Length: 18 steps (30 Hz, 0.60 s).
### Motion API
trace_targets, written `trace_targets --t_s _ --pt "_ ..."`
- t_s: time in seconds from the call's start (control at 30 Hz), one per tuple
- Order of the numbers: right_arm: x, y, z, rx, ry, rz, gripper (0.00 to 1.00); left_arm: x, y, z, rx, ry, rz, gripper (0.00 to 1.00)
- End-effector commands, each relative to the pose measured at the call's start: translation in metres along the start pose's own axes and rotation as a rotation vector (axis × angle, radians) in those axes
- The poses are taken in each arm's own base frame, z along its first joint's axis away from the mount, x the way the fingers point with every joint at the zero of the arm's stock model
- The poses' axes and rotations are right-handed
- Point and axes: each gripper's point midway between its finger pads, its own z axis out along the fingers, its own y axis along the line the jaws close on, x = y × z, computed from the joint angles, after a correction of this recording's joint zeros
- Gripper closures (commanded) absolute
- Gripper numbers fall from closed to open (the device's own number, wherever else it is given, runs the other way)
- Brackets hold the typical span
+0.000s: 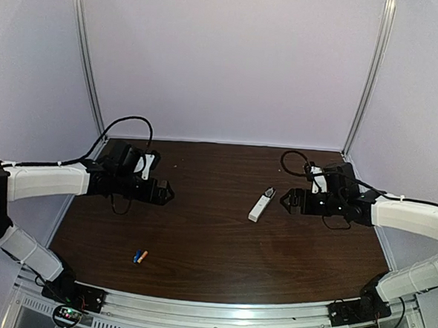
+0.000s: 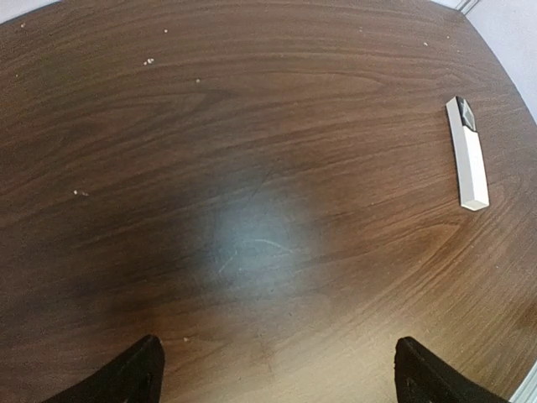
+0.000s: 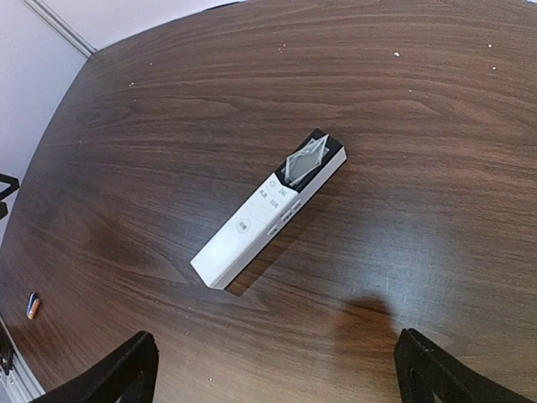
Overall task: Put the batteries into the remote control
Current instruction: Pick up the remote control from the center of the board.
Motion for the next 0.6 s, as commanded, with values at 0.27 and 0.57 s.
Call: trace_targets --t_s 0.27,0.57 --pt "-0.015 0.01 0.039 0.121 0.092 0.039 0.0 -0.036 0.0 -0.005 -0.087 -0.076 0.058 0.03" --pt "0.004 0.008 0.076 0.19 0.2 0.011 0.06 -0.031 0.004 -0.008 -0.096 -0.086 0.044 0.03"
